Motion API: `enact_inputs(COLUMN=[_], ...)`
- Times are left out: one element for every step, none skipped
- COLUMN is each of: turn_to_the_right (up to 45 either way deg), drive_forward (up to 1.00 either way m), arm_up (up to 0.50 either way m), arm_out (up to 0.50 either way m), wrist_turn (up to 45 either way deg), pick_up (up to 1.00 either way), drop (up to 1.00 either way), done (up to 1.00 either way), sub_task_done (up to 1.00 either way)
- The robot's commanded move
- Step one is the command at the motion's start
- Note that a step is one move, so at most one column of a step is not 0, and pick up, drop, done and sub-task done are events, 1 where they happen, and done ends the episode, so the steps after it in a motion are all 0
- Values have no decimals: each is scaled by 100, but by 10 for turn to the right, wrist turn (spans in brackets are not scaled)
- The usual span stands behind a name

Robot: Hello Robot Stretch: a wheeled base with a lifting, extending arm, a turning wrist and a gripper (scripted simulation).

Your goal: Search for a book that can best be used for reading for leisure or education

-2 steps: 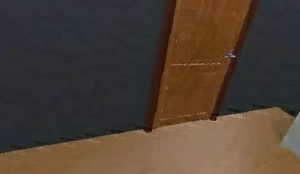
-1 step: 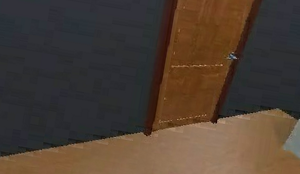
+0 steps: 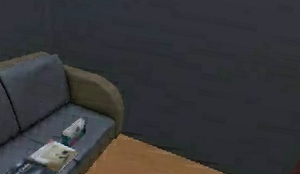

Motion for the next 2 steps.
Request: enact_inputs(turn_to_the_right=[-360, 0], drive_forward=[0, 0], arm_up=[0, 0], arm_out=[0, 0], wrist_turn=[0, 0], pick_up=[0, 0], drop=[0, 0], done=[0, 100], sub_task_done=[0, 0])
